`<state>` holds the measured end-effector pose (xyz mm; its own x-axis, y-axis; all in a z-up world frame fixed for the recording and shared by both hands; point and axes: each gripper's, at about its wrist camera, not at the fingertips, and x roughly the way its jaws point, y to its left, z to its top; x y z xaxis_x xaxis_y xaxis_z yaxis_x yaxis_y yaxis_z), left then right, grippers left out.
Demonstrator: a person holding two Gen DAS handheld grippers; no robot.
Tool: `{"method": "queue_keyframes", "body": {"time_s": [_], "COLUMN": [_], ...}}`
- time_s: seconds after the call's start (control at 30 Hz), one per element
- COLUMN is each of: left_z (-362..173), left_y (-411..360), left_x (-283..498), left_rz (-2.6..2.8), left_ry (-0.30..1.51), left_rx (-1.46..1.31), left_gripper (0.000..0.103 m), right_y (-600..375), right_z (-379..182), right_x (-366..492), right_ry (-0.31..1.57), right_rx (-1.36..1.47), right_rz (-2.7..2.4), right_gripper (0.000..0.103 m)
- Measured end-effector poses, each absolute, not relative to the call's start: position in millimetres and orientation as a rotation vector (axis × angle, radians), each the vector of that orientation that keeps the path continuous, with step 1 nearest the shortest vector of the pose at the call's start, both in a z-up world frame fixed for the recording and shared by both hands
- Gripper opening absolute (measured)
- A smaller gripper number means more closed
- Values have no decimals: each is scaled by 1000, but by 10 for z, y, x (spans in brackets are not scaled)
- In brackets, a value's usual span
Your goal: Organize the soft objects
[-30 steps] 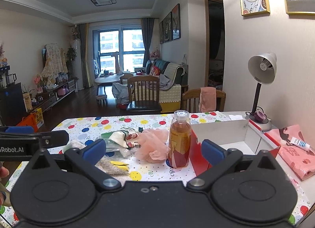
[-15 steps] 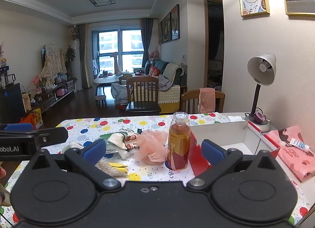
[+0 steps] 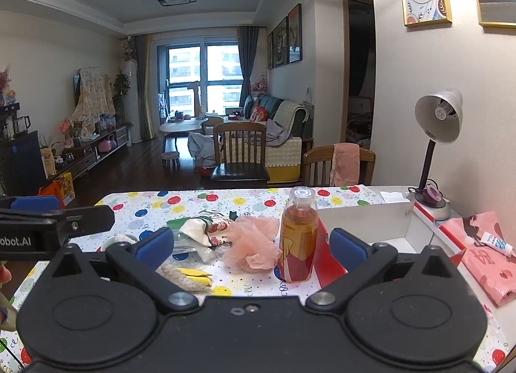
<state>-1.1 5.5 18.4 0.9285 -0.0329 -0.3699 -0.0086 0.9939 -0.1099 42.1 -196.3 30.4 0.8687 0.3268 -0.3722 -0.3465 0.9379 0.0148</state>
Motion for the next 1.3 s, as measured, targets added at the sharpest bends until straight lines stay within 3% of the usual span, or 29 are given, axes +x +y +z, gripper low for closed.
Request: {"method": "queue_keyframes", "body": {"time_s": [0.63, 0.87, 1.3], "left_z": [27, -279, -999], "left_y": [254, 467, 576], "left_x": [45, 107, 262], "left_rz": [-25, 7, 27], "left_ry": [408, 472, 609], "left_rx": [-136, -164, -100], "left_gripper": [103, 103, 102], "right_y": [-1846, -1729, -1085], "right_z": [201, 49, -279], "right_x": [571, 773, 1274], "right_ry": [421, 494, 642], "right_rx": [-68, -94, -226], "right_rz": [412, 490, 707], "right_gripper": [101, 101, 90]}}
